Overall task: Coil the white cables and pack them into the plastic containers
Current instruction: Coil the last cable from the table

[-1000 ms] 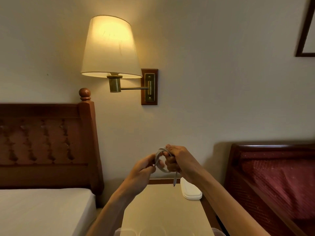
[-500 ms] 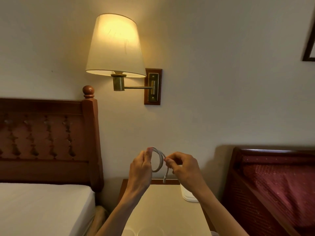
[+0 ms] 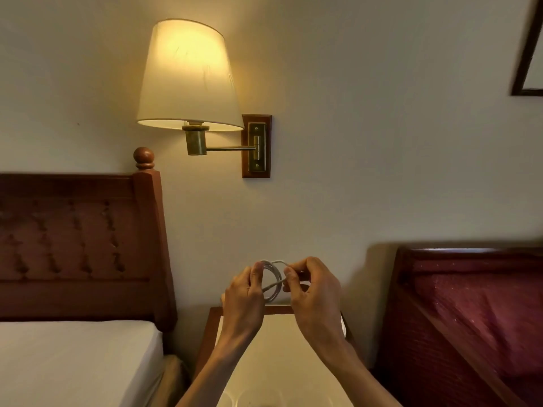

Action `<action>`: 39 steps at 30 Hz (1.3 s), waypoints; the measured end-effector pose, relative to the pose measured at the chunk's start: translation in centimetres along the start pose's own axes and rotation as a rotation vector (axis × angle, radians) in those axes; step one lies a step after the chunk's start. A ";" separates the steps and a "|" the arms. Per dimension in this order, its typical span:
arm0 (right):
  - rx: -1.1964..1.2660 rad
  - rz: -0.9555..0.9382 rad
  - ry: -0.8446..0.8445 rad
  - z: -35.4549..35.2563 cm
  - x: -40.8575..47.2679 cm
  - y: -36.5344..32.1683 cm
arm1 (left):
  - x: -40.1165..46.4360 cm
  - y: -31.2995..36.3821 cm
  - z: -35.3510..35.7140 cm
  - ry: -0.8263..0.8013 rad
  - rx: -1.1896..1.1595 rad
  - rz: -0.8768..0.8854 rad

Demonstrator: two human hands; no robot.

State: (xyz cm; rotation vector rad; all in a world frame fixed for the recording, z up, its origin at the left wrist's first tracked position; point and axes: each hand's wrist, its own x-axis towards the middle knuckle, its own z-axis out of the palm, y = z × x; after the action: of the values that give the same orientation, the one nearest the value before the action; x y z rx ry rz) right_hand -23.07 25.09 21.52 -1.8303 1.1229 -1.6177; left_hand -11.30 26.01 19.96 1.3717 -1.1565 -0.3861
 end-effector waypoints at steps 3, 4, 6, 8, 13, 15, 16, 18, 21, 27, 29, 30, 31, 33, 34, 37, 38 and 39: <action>-0.044 -0.162 0.082 0.5 -0.6 0.0 | -0.1 0.0 0.0 0.000 0.080 0.009; -0.050 -0.188 0.075 0.8 -0.7 0.3 | -0.1 0.0 0.1 -0.011 0.096 -0.001; -0.109 -0.227 0.003 1.5 -1.2 1.0 | -0.2 0.2 0.0 -0.051 0.088 -0.028; -0.235 -0.277 -0.039 2.1 -1.5 2.0 | -0.4 0.5 -0.2 -0.093 0.018 -0.055; 0.038 -0.149 -0.135 1.0 -0.7 2.5 | -0.8 1.8 -0.5 -0.136 -0.213 -0.177; 0.215 -0.023 -0.293 0.3 -0.5 2.2 | -0.7 1.8 -0.8 -0.165 -0.275 -0.208; 0.235 -0.001 -0.346 -0.1 -0.4 2.0 | -0.6 1.8 -0.9 -0.177 -0.298 -0.220; 0.204 0.005 -0.417 -0.5 -0.4 1.9 | -0.5 1.9 -1.1 -0.168 -0.318 -0.241; 0.117 -0.017 -0.401 -0.5 -0.6 1.8 | -0.1 2.0 -0.9 -0.145 -0.328 -0.286; 0.137 0.074 -0.373 -0.5 -0.8 2.5 | 0.5 1.3 -0.7 -0.141 -0.413 -0.357; 0.175 0.122 -0.476 -0.8 -0.5 2.1 | 0.8 1.0 -0.9 -0.150 -0.387 -0.354; 0.217 0.165 -0.525 -1.0 -0.2 1.8 | 1.0 0.8 -1.0 -0.153 -0.368 -0.367; 0.277 0.220 -0.570 -1.1 0.1 1.7 | 1.2 0.4 -1.0 -0.158 -0.348 -0.383; 0.433 0.329 -0.632 -1.1 0.3 1.5 | 1.2 -0.1 -1.1 -0.165 -0.314 -0.384; 0.468 0.374 -0.631 -0.8 0.1 1.6 | 1.0 -0.3 -1.1 -0.175 -0.289 -0.373; 0.440 0.455 -0.577 0.4 -1.5 2.6 | -0.2 -2.2 -1.8 -0.240 -0.207 -0.385; 0.452 0.478 -0.573 0.8 -2.2 2.9 | -0.6 -3.4 -2.3 -0.270 -0.167 -0.392; 0.456 0.492 -0.578 1.2 -2.9 3.4 | -0.9 -4.9 -2.8 -0.301 -0.147 -0.409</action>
State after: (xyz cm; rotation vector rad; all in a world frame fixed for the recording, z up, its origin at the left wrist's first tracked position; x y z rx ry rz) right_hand -22.79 25.30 16.86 -1.4285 0.7718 -0.8814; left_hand -7.49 27.15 15.78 1.4502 -1.0568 -0.9793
